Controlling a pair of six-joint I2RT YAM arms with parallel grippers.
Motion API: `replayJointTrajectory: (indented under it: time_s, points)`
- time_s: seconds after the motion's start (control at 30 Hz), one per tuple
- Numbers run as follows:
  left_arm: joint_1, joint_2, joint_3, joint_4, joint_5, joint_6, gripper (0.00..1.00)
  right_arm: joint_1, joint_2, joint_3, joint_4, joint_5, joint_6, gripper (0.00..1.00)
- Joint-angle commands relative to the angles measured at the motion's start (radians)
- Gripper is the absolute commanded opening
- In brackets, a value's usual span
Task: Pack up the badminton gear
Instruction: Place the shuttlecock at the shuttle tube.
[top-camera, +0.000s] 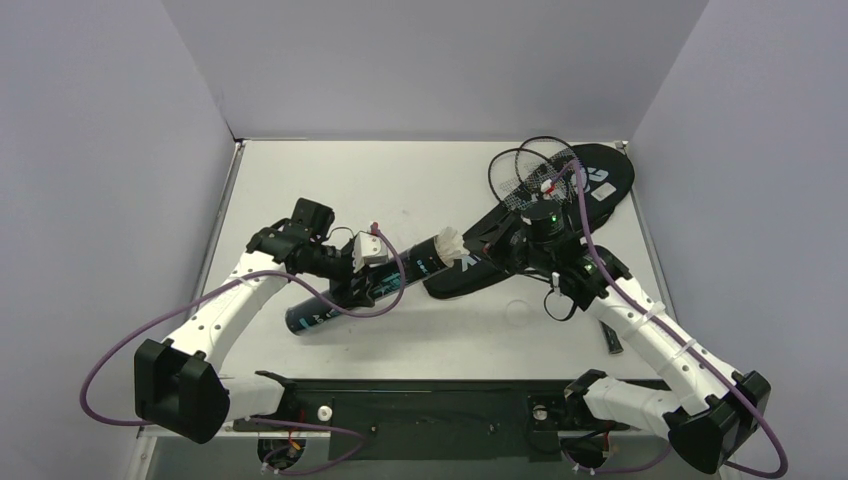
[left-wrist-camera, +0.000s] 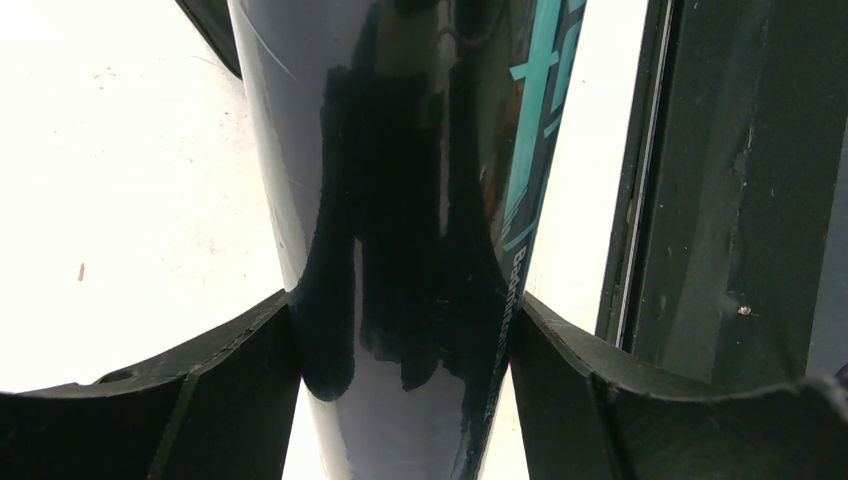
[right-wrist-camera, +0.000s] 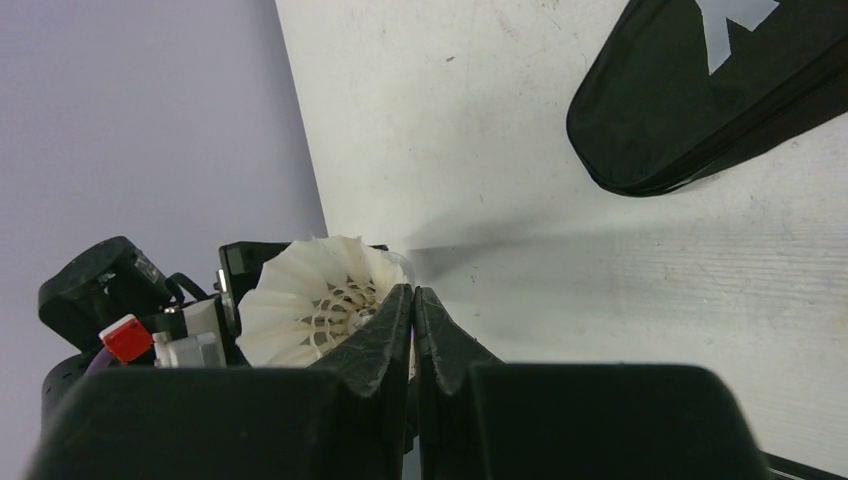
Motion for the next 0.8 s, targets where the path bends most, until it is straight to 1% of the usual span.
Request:
replayJointTrajectory:
  time_s: [0.0, 0.07, 0.13, 0.5, 0.67, 0.77]
  points:
    - [0.003, 0.001, 0.057, 0.031, 0.058, -0.008, 0.08, 0.012, -0.01, -0.017, 0.027, 0.015, -0.007, 0.0]
    - [0.003, 0.001, 0.056, 0.03, 0.058, -0.009, 0.08, 0.013, -0.012, -0.021, 0.029, 0.014, -0.008, 0.0]
    - [0.004, 0.0, 0.056, 0.028, 0.058, -0.008, 0.08, 0.02, -0.013, -0.025, 0.033, 0.007, -0.013, 0.03]
    - [0.003, 0.002, 0.057, 0.03, 0.056, -0.014, 0.08, 0.108, 0.055, 0.012, 0.072, -0.026, -0.05, 0.28]
    - [0.004, -0.001, 0.055, 0.025, 0.06, -0.015, 0.08, 0.113, 0.074, 0.011, 0.064, -0.04, -0.069, 0.31]
    - [0.004, -0.002, 0.057, 0.02, 0.062, -0.011, 0.08, 0.097, 0.073, 0.022, 0.013, -0.048, -0.099, 0.33]
